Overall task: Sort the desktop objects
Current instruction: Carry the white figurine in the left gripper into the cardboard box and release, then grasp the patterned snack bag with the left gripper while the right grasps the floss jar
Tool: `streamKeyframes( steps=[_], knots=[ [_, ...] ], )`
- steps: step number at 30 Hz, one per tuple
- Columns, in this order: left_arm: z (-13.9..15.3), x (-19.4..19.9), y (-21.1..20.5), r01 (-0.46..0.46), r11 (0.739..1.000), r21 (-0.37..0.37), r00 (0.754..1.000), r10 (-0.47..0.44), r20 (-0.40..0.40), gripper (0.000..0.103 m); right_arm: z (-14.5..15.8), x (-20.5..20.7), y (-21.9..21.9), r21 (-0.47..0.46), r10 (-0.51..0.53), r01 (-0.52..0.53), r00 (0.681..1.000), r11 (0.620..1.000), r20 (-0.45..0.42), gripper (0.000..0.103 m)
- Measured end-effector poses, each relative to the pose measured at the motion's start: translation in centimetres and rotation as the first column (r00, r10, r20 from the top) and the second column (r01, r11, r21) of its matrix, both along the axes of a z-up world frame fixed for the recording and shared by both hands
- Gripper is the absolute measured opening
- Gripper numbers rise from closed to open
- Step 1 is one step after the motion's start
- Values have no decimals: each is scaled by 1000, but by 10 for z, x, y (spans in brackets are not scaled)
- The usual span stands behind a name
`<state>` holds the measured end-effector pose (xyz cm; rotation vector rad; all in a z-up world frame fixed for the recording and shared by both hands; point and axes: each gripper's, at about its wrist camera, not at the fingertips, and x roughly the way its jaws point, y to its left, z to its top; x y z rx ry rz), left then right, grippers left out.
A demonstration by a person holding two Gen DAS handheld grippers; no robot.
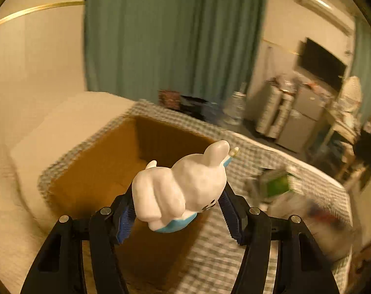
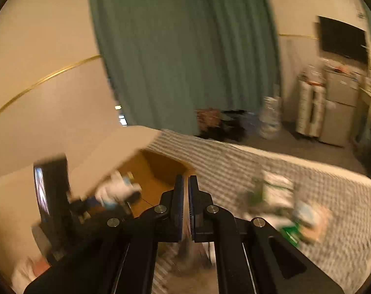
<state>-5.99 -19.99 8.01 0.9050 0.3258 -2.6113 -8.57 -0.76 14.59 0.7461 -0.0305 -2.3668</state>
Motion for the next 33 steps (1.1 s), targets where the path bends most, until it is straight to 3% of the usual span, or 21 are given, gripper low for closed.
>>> streamKeyframes(
  steps=[4, 8, 9, 10, 11, 12, 15, 17, 21, 24, 28, 33],
  knots=[
    [-25, 1, -36, -62, 997, 56, 997, 60, 39, 63, -17, -35, -72, 30, 96, -97, 994, 995, 45, 4],
    [-49, -4, -51, -74, 995, 67, 993, 68, 98, 66, -51, -55, -94, 66, 69, -77, 990, 995, 122, 6],
    [-54, -7, -52, -81, 994, 73, 991, 72, 116, 68, -62, -57, -89, 73, 47, -57, 989, 996, 143, 14],
    [-62, -8, -55, -94, 993, 70, 987, 84, 138, 80, -69, -56, -81, 85, 25, -38, 988, 996, 149, 32],
    [-64, -6, -57, -98, 993, 62, 984, 87, 153, 97, -77, -57, -73, 97, 9, -25, 987, 995, 163, 44],
    [-68, -8, -55, -99, 994, 50, 981, 89, 173, 103, -87, -57, -65, 105, 7, -27, 981, 994, 192, 63],
    [-73, -10, -46, -103, 995, 5, 973, 100, 207, 103, -120, -52, -45, 176, -24, -19, 971, 984, 236, 65],
    [-66, -7, -39, -92, 995, 23, 979, 87, 183, 103, -133, -40, -26, 230, -68, 12, 969, 973, 237, 65],
    [-42, -3, -8, -8, 997, 83, 994, -1, 107, 103, -135, -17, 28, 187, -169, 127, 958, 974, 233, 65],
    [-33, 0, 45, 122, 990, 66, 989, -127, 75, 103, -127, -1, 71, 170, -262, 228, 941, 959, 213, 65],
    [-50, 2, 114, 190, 981, 37, 973, -193, 128, 103, -120, 12, 126, 162, -361, 335, 916, 928, 177, 65],
    [-101, -5, 146, 154, 986, 68, 967, -165, 193, 103, -130, 18, 165, 138, -395, 374, 899, 917, 189, 65]
  ],
)
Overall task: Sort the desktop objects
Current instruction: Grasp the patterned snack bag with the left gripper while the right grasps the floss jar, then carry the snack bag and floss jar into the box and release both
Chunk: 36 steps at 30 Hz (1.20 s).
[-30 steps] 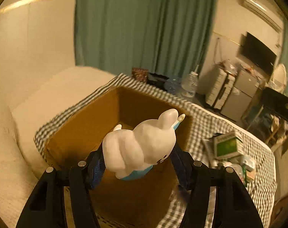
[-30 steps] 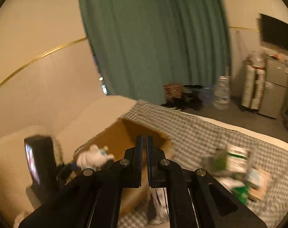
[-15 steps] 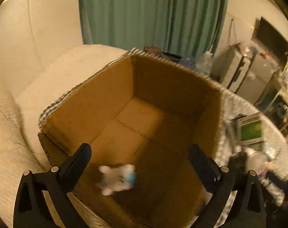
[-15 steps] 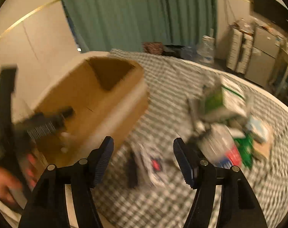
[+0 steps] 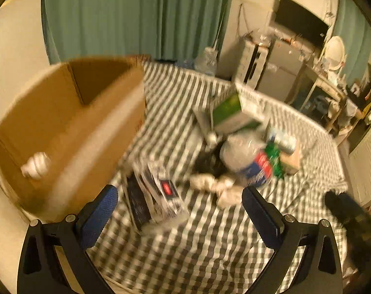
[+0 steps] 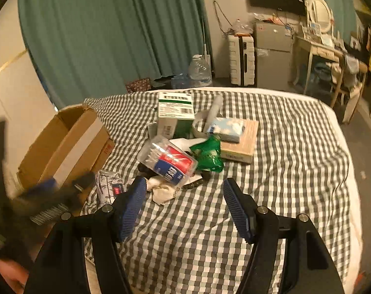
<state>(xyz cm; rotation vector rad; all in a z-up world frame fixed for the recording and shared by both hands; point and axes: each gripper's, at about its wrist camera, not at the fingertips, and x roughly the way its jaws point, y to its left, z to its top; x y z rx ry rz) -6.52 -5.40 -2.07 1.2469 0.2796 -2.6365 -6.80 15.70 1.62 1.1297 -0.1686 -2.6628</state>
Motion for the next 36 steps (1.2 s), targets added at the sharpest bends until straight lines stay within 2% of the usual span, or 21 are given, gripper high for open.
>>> streamKeyframes(
  steps=[2, 4, 6, 10, 11, 13, 15, 17, 19, 22, 24, 26, 29, 30, 33, 36],
  knots=[
    [-20, -6, 1, -37, 999, -24, 998, 38, 59, 103, -9, -5, 3, -33, 12, -11, 1000, 999, 9, 65],
    [-37, -15, -4, -65, 998, 2, 992, 65, 106, 103, -19, -16, -4, -51, 50, -48, 998, 998, 28, 65],
    [-52, -20, -10, -91, 995, 33, 990, 87, 108, 103, -29, -31, -9, -88, 87, -81, 994, 993, 64, 65],
    [-68, -31, -25, -173, 985, -19, 980, 174, 96, 103, -49, -66, -30, -96, 105, -95, 989, 991, 102, 65],
    [-71, -34, -29, -181, 983, -11, 977, 181, 110, 103, -54, -74, -34, -93, 94, -83, 988, 992, 121, 65],
    [-83, -38, -37, -200, 979, 41, 970, 192, 149, 103, -63, -84, -40, -103, 67, -51, 985, 993, 156, 78],
    [-90, -40, -41, -215, 975, 60, 965, 202, 165, 103, -69, -89, -42, -118, 22, -3, 988, 993, 153, 86],
    [-100, -43, -44, -219, 974, 60, 958, 203, 201, 103, -77, -95, -44, -146, -18, 45, 983, 988, 180, 88],
    [-110, -44, -47, -236, 968, 84, 950, 212, 227, 101, -86, -101, -46, -186, -30, 69, 978, 980, 207, 95],
    [-118, -43, -48, -236, 968, 82, 941, 206, 270, 86, -90, -105, -47, -188, -62, 105, 974, 977, 217, 99],
    [-116, -40, -48, -227, 969, 96, 945, 195, 263, 73, -90, -106, -45, -215, -84, 138, 966, 967, 243, 99],
    [-112, -38, -45, -198, 975, 97, 952, 168, 255, 48, -90, -111, -47, -210, -81, 141, 959, 968, 270, 101],
    [-109, -33, -41, -159, 981, 110, 960, 127, 250, 29, -90, -117, -47, -199, -73, 130, 960, 971, 269, 102],
    [-108, -31, -41, -153, 980, 125, 962, 119, 245, 27, -87, -117, -46, -211, -68, 123, 966, 970, 250, 102],
    [-103, -25, -44, -148, 971, 188, 970, 106, 219, 24, -89, -115, -44, -236, -31, 100, 960, 967, 279, 101],
    [-99, -18, -44, -140, 974, 180, 974, 103, 201, 24, -82, -98, -38, -237, -26, 86, 969, 968, 246, 101]
  ],
)
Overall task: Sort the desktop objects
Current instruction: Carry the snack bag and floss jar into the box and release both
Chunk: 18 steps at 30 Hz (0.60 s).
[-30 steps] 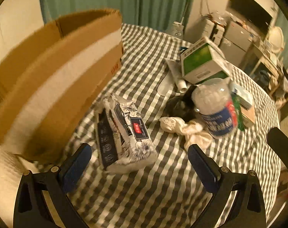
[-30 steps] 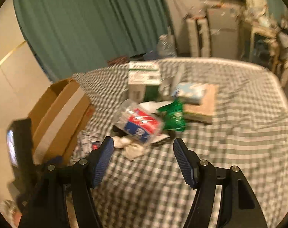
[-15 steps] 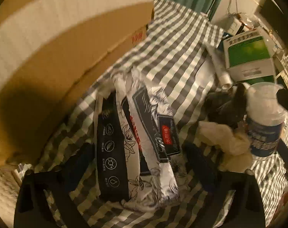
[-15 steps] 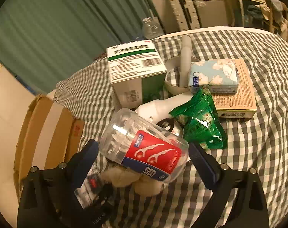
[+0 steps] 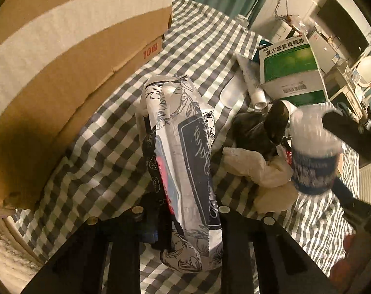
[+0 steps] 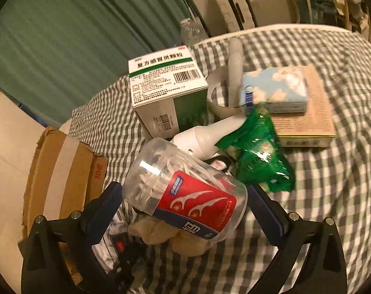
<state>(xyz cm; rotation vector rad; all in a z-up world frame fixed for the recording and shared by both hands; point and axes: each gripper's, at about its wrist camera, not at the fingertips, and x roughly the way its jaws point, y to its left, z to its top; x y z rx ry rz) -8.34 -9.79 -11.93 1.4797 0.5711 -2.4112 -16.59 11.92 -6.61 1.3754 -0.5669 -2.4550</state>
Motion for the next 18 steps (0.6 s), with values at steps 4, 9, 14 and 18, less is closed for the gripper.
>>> streamKeyframes(
  steps=[4, 9, 14, 18],
  knots=[
    [17, 4, 7, 9, 1000, -3, 999, -9, -31, 23, 11, 20, 13, -65, -7, 7, 1000, 998, 1, 101],
    [60, 12, 10, 39, 999, 8, 990, -38, -134, 23, 52, 46, 29, -123, -16, 12, 999, 992, -29, 101],
    [149, 32, -11, 24, 998, -65, 926, -47, -375, 23, 122, 66, 20, -119, 34, -55, 985, 991, -171, 101],
    [196, 45, -54, -48, 995, -93, 892, 1, -452, 23, 179, 68, -23, -114, 115, -149, 958, 982, -263, 101]
  ],
)
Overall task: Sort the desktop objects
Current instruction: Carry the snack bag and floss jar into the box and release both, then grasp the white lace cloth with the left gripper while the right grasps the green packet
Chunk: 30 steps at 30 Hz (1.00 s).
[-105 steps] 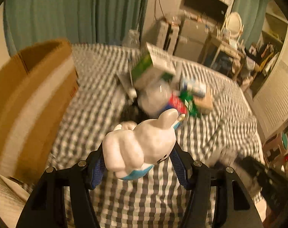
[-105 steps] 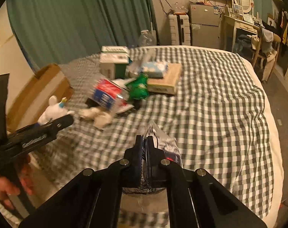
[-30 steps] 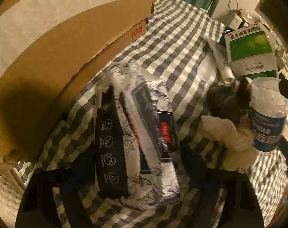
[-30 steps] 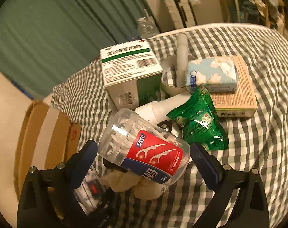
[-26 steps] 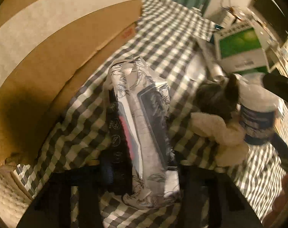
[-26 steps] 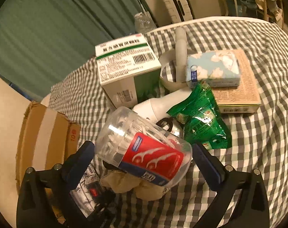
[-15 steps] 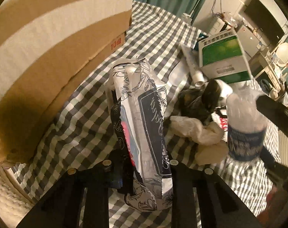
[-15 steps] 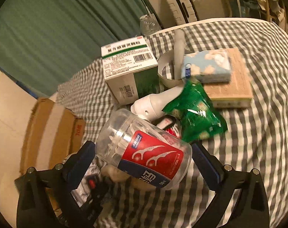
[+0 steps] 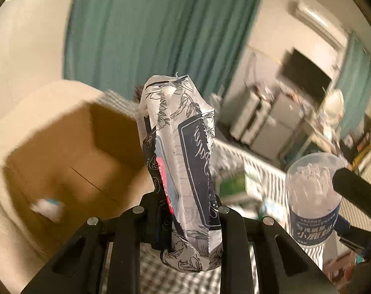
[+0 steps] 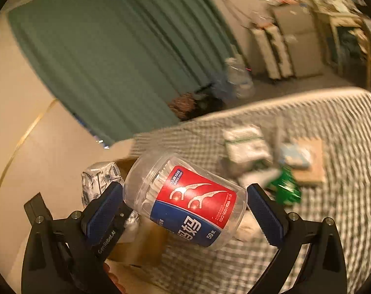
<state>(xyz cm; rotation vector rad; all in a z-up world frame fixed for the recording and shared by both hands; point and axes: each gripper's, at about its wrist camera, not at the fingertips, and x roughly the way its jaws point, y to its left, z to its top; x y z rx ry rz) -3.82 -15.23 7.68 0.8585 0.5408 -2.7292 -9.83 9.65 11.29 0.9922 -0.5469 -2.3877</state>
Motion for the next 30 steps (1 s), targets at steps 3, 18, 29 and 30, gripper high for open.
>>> streamKeyframes(
  steps=[3, 18, 29, 30],
  knots=[
    [4, 1, -44, -71, 997, 2, 997, 71, 7, 23, 16, -3, -47, -1, 78, -78, 997, 997, -21, 101],
    [-56, 9, -139, -238, 969, 67, 957, 222, 188, 72, -19, -49, -229, 60, 255, -256, 967, 965, 14, 102],
    [-24, -3, -90, -183, 983, -15, 974, 183, 134, 100, 41, -37, -179, 147, 146, -127, 982, 981, -122, 103],
    [-19, -4, -80, -155, 987, -29, 979, 158, 127, 100, 46, -33, -163, 157, 134, -112, 981, 981, -138, 103]
  ],
)
